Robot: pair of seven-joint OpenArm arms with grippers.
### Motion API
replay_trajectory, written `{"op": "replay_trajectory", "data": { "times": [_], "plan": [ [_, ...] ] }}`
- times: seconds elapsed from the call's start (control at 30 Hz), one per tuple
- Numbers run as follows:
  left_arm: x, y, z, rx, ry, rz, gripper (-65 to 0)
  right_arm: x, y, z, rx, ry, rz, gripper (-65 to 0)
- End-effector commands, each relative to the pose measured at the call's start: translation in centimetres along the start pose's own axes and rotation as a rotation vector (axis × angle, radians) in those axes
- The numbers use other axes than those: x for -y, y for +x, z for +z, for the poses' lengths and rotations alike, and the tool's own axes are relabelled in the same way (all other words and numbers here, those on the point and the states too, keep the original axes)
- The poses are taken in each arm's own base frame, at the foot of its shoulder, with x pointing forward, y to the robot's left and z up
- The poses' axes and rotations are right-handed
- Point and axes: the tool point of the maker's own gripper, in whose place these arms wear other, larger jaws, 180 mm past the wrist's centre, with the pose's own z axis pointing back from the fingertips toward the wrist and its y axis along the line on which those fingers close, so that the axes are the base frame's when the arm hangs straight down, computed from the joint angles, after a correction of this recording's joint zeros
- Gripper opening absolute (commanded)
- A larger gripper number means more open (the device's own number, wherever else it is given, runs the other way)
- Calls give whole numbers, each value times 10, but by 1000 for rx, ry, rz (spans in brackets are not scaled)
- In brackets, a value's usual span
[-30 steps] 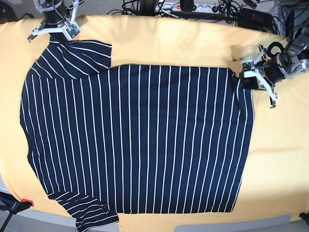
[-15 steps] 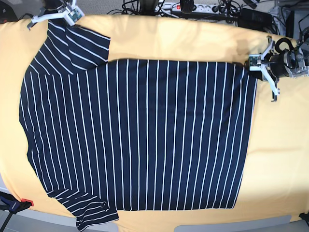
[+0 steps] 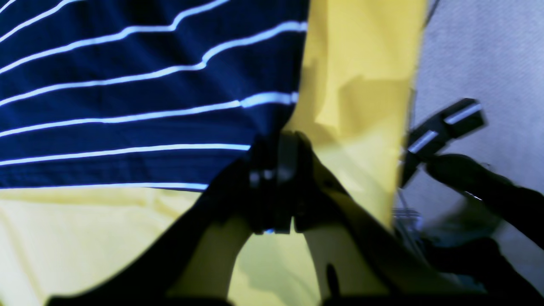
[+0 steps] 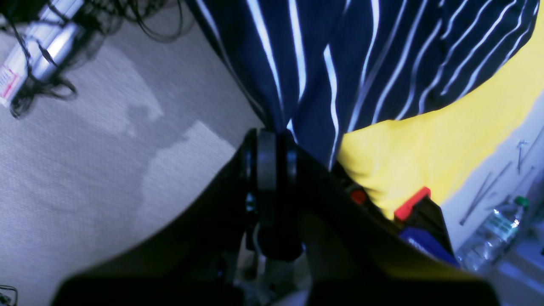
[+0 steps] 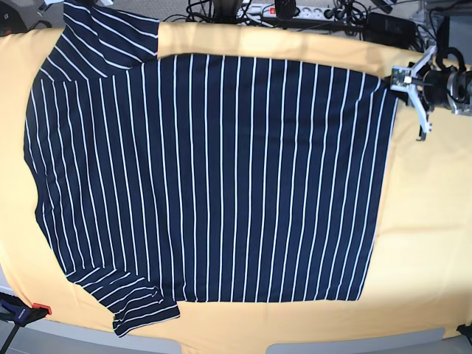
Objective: Fold the T-shirt properly
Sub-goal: 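Grasp the shirt edges with both grippers and pull them taut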
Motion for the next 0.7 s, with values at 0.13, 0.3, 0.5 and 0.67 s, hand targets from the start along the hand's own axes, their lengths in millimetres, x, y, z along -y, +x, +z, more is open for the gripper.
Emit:
{"op": "replay_trajectory", "data": {
  "times": [0.13, 0.3, 0.5, 0.67],
  "plan": [
    [20, 1, 6, -38, -78, -36, -650, 16, -5, 5, -31, -84, 21, -650],
    [25, 2, 5, -62, -92, -59, -650, 17, -2, 5, -17, -87, 22, -650],
    [24, -4, 6, -92, -86, -96, -650, 48, 0, 7, -3, -234, 102, -650],
    [16, -2, 7, -88, -61, -103, -650, 84, 5, 4, 34, -328, 164, -650]
  ]
}}
